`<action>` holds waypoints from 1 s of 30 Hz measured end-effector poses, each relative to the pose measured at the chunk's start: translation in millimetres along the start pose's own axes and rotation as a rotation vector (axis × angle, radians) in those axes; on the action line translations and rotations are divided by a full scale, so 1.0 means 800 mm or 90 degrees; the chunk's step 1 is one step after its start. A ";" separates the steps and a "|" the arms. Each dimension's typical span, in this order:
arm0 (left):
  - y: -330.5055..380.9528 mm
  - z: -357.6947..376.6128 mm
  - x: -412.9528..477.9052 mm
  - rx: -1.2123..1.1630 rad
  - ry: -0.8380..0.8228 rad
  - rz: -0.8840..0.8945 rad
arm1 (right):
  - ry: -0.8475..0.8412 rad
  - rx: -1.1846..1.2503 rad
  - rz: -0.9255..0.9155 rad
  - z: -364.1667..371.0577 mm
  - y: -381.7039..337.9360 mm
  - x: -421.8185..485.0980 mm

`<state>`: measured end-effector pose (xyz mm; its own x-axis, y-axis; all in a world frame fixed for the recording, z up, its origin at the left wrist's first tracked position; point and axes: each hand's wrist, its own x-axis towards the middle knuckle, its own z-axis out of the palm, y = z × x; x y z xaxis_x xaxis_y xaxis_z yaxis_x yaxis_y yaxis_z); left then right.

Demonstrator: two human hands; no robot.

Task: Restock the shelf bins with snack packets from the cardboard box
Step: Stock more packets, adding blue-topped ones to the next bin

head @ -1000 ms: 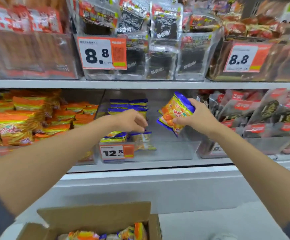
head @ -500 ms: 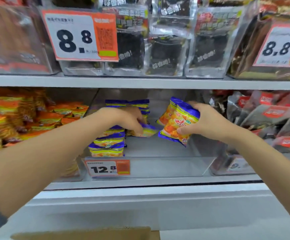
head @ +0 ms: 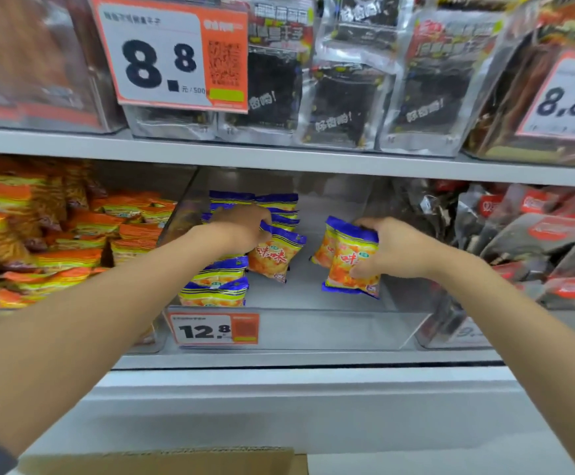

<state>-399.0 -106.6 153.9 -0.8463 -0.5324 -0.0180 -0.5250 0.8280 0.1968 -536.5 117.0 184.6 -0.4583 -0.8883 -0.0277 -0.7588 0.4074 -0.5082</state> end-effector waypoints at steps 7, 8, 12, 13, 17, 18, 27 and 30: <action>-0.001 0.008 0.001 -0.055 0.018 -0.025 | -0.185 0.066 -0.009 0.013 -0.004 -0.003; -0.001 0.009 0.001 -0.070 -0.011 -0.014 | -0.190 0.110 -0.012 0.018 -0.009 0.000; -0.003 0.015 -0.005 -0.120 0.017 -0.010 | -0.131 0.074 -0.031 0.050 -0.027 0.026; -0.004 0.016 -0.009 -0.183 0.053 -0.012 | -0.102 0.000 -0.039 0.057 -0.030 0.032; -0.009 0.012 -0.036 -0.341 0.046 0.015 | -0.073 -0.033 -0.021 0.081 -0.048 0.039; -0.010 0.011 -0.044 -0.347 0.024 0.026 | -0.067 -0.018 -0.021 0.086 -0.051 0.039; -0.016 0.012 -0.063 -0.261 0.016 0.022 | -0.062 0.342 0.029 0.084 -0.044 0.026; -0.015 0.014 -0.063 -0.290 -0.033 0.040 | -0.052 0.329 0.071 0.086 -0.037 0.029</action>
<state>-351.0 -87.6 141.7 -0.8846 -0.4646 -0.0398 -0.3899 0.6904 0.6094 -492.7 70.1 139.4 -0.4705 -0.8673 -0.1626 -0.3708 0.3615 -0.8555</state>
